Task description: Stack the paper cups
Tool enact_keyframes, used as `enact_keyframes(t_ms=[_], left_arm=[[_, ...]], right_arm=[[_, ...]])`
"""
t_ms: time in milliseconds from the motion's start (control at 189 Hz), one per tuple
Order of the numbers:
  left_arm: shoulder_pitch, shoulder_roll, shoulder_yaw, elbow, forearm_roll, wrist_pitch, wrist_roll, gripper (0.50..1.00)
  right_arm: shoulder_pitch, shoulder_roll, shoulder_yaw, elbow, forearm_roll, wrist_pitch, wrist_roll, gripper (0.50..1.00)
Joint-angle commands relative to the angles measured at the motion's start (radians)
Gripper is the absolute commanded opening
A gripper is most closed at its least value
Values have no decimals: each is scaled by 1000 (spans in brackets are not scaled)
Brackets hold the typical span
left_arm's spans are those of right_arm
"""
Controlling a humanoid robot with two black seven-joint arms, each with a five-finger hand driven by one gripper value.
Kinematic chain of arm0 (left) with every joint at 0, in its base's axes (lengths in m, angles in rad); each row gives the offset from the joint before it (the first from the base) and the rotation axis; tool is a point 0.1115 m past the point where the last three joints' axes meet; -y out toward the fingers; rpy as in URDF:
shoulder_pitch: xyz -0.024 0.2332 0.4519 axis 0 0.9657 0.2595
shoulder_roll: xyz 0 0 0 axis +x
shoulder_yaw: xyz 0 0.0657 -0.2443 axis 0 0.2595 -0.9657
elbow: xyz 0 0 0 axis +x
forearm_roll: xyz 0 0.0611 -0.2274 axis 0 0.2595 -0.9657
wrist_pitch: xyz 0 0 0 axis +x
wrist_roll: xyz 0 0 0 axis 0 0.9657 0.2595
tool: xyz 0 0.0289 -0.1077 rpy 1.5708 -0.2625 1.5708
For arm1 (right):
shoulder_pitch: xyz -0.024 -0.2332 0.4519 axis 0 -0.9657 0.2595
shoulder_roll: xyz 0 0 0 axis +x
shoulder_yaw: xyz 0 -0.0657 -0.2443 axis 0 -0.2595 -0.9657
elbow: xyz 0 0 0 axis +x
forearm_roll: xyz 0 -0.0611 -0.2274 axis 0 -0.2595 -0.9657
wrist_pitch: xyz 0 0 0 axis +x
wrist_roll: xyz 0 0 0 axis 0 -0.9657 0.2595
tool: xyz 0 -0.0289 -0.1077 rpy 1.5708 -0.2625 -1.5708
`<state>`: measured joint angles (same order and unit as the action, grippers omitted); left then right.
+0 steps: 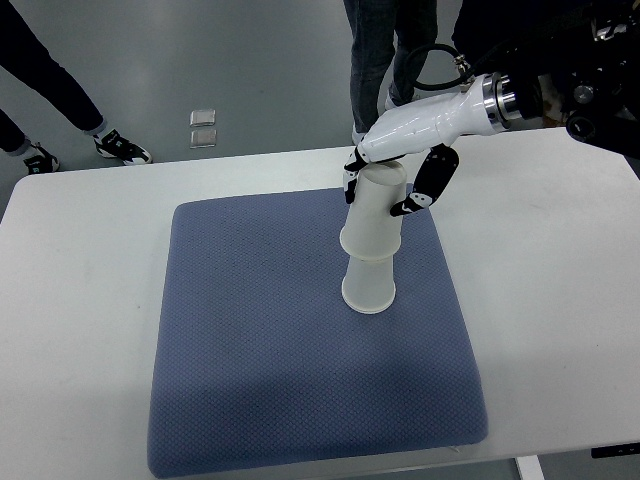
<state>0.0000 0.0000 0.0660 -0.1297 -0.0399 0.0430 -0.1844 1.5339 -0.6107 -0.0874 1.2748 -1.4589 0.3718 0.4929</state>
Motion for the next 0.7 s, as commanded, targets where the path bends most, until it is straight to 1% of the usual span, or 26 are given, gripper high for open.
enact_keyframes(t_ms=[0,264,465,697], left_arm=[[0,0,0,-1,0,0,-1,1000],[0,0,0,-1,0,0,0,1000],[0,0,0,-1,0,0,0,1000],[0,0,0,-1,0,0,0,1000]], right_arm=[[-6,2,0,0,0,-4,-2,596],[-14,23,0,0,0,-4,-2,596],[-31,29,0,0,-1,-20,-8,596],[-37,29,-2,-23,-26,-31,-8,596]])
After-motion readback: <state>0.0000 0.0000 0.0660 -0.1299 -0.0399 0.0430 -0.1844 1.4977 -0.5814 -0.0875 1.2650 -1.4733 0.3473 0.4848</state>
